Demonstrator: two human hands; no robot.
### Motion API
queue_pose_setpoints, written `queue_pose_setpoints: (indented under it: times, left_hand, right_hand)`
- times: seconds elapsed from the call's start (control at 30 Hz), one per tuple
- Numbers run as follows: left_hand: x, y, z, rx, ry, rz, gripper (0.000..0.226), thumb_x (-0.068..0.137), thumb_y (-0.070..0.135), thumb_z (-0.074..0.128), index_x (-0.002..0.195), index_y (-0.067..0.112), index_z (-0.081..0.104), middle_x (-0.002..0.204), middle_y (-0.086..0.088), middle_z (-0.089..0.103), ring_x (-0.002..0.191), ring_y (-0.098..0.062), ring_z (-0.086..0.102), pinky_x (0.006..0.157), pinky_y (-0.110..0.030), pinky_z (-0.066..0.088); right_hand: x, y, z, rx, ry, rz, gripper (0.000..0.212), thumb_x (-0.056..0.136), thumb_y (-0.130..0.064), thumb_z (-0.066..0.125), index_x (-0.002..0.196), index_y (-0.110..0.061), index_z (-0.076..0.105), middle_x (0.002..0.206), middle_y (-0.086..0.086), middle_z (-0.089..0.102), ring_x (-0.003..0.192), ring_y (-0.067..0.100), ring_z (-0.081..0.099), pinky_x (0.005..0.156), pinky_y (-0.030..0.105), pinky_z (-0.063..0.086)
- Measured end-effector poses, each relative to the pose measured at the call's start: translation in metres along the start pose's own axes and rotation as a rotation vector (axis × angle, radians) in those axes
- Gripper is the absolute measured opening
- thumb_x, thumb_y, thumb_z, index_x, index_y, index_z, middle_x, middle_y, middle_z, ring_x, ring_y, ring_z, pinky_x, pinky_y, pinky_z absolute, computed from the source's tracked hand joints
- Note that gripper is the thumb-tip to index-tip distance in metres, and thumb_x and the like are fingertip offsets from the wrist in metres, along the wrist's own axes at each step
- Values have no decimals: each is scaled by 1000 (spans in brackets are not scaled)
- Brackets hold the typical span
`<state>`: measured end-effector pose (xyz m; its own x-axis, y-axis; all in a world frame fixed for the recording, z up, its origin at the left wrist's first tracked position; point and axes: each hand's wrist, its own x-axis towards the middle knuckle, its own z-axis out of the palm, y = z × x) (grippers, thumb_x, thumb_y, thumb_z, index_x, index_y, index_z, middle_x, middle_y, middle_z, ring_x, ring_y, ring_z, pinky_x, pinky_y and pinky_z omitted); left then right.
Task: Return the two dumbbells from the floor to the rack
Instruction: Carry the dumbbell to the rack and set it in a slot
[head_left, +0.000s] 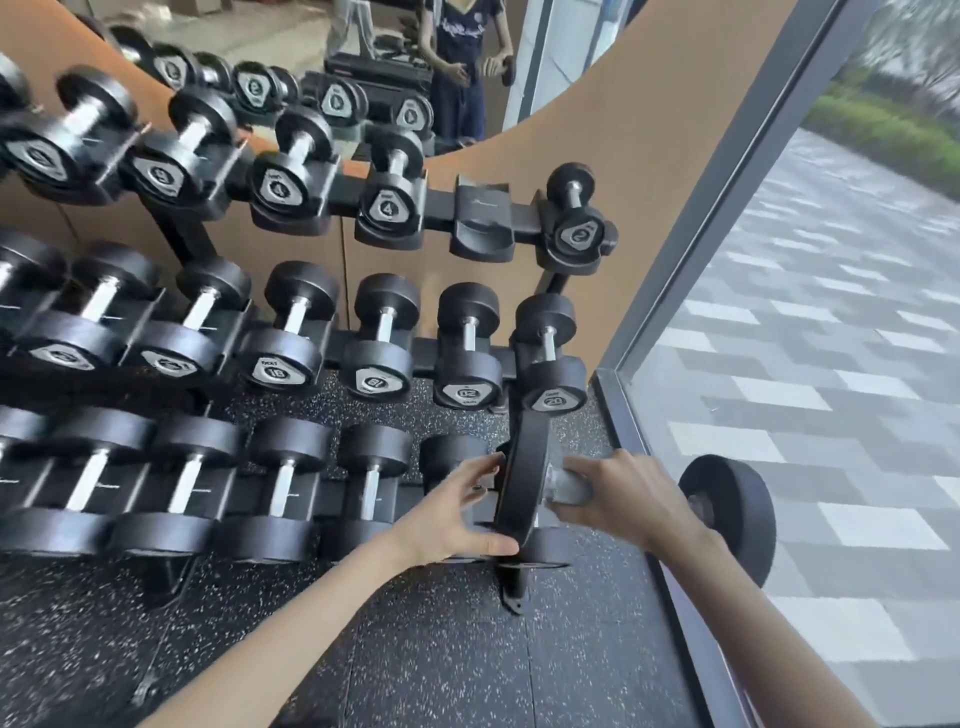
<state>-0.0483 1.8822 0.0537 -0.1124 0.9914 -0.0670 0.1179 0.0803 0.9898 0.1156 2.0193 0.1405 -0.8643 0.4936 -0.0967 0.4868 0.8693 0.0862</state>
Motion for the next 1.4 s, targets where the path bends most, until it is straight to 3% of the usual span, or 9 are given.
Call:
queue_pose_setpoints:
  times: [0.13,0.23,0.4,0.57,0.63,0.87,1.03,1.17,1.4]
  left_hand:
    - [29,-10,-25,-58,-39,-104,120,37,65,83,133,31,20,138,11,36,130,-7,37,101,-10,32]
    - [57,-10,-41,-26,-33,-128,120,37,64,84,132,34,19,137,12,38,126,-1,41,99,-9,33]
    - [116,-1,-66,-49,-1,-180,93,69,2,79,132,31,17,128,16,42,115,0,49,92,-7,37]
    - [179,7,-87,-47,66,-202,89,71,-6,74,124,38,19,128,13,42,121,-8,45,91,-6,38]
    - [205,6,-92,-61,79,-209,87,72,-10,72,128,33,22,122,17,44,116,-6,47,88,-5,39]
    - [266,-19,-119,-132,93,-277,87,69,-6,76,132,30,28,131,10,48,121,-5,49,100,-16,39]
    - [304,-33,-166,-106,59,-297,120,38,45,91,137,30,26,136,11,45,125,-5,45,107,-24,36]
    - [343,-36,-217,-110,23,-251,119,45,42,90,143,17,29,143,1,43,130,-12,42,111,-33,31]
    - [405,-18,-308,-95,-22,-196,111,48,33,88,142,13,32,140,1,47,128,-13,45,111,-35,32]
  right_hand:
    - [44,7,3,-27,-9,-48,37,80,-62,51,83,-25,48,53,-11,31,64,24,55,57,28,39]
    - [80,22,8,-42,3,-91,37,78,-62,51,89,-26,53,56,-6,40,69,25,60,56,28,34]
    - [145,62,11,18,26,-142,34,76,-60,53,80,-27,46,69,-1,56,73,27,60,55,30,34]
    - [203,101,7,39,28,-135,38,77,-58,54,90,-22,55,56,-6,41,73,28,60,56,29,35]
    - [227,118,7,34,30,-147,40,77,-60,54,88,-22,55,63,-1,51,74,28,61,56,29,34]
    - [297,150,25,40,-53,-187,36,79,-58,55,90,-24,54,60,-1,42,76,31,60,57,29,30]
    - [352,157,30,70,-27,-190,38,80,-58,54,93,-22,56,70,5,53,80,34,60,58,31,30]
    - [405,159,21,104,22,-166,39,77,-58,57,96,-23,58,83,9,65,84,36,60,62,32,31]
    - [500,159,-13,112,8,-138,45,76,-62,56,95,-21,57,68,0,46,79,35,59,60,32,33]
